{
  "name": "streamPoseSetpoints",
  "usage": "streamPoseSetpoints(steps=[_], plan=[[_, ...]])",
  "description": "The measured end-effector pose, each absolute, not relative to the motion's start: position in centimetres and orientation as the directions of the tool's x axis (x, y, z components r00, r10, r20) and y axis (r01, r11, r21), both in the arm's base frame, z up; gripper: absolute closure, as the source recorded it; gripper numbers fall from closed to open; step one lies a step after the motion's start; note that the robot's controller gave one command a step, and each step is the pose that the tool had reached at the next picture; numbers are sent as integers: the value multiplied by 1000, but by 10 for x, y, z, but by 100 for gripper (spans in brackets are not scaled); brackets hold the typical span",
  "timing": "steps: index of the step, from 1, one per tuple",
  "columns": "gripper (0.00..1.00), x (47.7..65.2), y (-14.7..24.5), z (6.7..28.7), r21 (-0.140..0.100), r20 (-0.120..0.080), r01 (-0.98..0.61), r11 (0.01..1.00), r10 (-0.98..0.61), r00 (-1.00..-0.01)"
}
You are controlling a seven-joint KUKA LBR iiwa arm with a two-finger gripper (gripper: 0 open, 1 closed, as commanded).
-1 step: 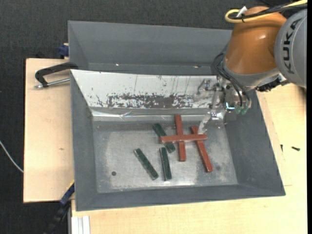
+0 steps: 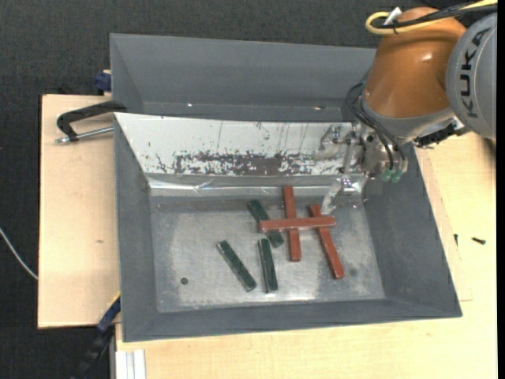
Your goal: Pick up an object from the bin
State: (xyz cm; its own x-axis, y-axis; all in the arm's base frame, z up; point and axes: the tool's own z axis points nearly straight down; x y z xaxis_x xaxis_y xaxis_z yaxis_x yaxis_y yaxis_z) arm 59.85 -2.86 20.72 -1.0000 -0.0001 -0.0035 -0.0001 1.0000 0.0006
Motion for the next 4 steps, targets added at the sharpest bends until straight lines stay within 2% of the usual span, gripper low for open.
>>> streamPoseSetpoints(steps=[1, 2, 3, 4], plan=[[0, 591, -36, 157, 0, -9, 8, 1000, 8, -1000], [0, 593, -33, 102, 0, -3, -118, 993, -118, -993], [100, 589, -35, 79, -7, -12, -335, 942, -335, -942], [100, 589, -35, 79, -7, -11, -336, 942, -336, -942]])
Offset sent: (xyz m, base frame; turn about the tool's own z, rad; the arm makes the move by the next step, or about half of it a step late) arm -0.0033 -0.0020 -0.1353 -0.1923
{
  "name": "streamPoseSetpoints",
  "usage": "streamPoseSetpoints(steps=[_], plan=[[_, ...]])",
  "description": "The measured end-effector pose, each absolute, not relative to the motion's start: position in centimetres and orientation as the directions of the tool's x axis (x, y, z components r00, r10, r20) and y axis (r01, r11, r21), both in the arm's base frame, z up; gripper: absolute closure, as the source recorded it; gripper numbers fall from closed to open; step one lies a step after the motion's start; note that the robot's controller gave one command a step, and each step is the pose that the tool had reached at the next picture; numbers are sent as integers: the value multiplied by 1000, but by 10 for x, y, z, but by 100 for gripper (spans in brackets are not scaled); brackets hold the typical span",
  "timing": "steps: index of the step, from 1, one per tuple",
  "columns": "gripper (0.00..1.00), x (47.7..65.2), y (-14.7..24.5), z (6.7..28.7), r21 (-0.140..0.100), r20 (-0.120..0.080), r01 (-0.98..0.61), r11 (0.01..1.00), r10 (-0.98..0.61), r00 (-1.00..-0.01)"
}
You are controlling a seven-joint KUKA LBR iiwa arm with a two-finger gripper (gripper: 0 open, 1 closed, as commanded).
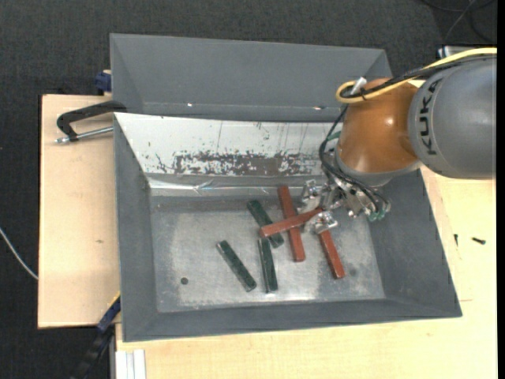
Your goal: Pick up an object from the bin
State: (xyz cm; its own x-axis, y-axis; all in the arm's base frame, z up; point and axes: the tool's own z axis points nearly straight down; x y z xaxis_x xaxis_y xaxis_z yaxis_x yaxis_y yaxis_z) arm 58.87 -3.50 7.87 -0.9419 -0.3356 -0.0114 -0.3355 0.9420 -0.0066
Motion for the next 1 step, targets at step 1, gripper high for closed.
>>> streamPoseSetpoints(steps=[1], plan=[[100, 568, -34, 211, -1, -6, -373, 928, -373, -928]])
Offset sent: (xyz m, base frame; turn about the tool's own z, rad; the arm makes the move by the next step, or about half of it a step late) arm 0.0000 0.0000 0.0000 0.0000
